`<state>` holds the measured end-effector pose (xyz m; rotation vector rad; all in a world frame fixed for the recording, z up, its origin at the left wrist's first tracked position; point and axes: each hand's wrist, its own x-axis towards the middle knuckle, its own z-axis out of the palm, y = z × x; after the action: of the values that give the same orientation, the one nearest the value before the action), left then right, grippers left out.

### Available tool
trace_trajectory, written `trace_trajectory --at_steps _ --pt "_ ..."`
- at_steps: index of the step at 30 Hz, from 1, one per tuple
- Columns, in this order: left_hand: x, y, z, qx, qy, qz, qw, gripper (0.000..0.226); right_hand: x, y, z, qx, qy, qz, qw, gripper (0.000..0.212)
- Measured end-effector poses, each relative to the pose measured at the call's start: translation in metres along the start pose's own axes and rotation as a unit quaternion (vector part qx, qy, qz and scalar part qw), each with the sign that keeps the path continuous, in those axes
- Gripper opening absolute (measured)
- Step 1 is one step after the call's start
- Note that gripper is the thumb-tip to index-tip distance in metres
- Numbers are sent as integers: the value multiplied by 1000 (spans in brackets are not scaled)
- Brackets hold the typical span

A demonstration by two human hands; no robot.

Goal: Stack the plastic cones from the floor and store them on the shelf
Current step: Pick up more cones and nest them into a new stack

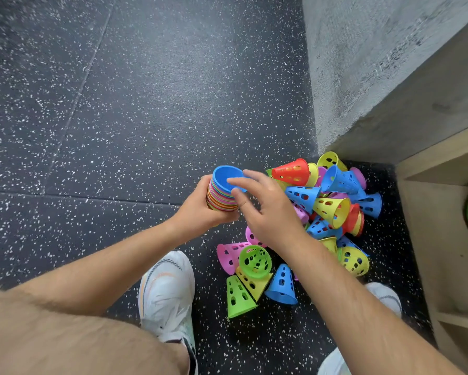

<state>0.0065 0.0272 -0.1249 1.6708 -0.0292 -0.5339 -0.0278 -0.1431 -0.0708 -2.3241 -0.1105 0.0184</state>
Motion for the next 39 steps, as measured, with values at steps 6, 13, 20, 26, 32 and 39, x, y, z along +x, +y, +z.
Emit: trace_trajectory --at_steps 6,13,20,26,32,39 --pt "11 1 9 7 -14 -11 1000 74 2 16 -8 -35 30 24 999 38" --pt "32 8 22 37 -38 -14 999 72 31 65 -47 -256 131 200 937 39" --pt "51 8 35 45 -61 -16 997 73 49 95 -59 -339 72 273 897 45" --pt "54 7 39 55 -61 -27 996 69 51 105 -57 -299 70 299 903 33" --pt "57 1 36 59 -60 -31 996 73 53 102 -58 -216 54 294 930 19" --pt "58 -2 33 56 -70 -35 995 75 52 101 -58 -153 27 327 932 18"
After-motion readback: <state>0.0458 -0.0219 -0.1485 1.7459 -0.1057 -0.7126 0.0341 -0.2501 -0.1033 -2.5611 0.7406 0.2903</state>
